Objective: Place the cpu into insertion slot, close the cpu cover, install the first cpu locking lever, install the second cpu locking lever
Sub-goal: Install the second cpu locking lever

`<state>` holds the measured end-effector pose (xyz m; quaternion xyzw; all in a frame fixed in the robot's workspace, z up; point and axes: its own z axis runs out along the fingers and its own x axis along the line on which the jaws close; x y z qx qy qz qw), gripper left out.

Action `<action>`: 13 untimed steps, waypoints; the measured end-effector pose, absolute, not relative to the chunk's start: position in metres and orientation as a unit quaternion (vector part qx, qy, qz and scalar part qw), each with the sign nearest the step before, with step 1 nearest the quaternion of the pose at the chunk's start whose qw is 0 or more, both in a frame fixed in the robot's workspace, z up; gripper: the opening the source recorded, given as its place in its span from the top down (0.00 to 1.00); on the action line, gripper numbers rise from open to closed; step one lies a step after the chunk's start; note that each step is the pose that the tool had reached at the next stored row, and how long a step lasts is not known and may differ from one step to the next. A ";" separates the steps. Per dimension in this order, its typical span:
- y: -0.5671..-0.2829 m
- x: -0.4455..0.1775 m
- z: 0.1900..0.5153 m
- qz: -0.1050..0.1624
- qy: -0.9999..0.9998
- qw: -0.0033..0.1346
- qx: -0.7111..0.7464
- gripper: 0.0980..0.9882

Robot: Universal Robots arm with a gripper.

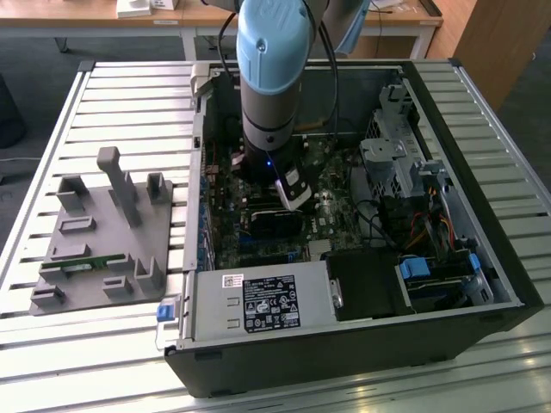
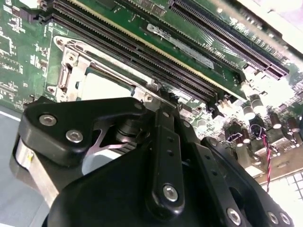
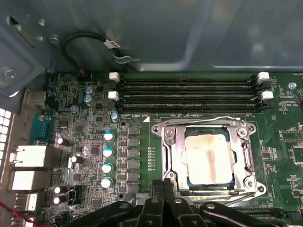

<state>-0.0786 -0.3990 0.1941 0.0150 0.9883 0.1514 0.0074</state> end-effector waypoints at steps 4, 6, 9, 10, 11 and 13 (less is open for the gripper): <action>-0.399 -0.079 0.203 0.152 0.988 0.007 0.015 0.99; -0.399 -0.079 0.209 0.153 0.988 0.007 0.015 0.99; -0.399 -0.079 0.220 0.153 0.988 0.007 0.015 0.99; -0.399 -0.079 0.223 0.154 0.988 0.007 0.015 0.99; -0.399 -0.079 0.225 0.154 0.988 0.007 0.015 0.99; -0.399 -0.079 0.229 0.154 0.988 0.007 0.015 0.99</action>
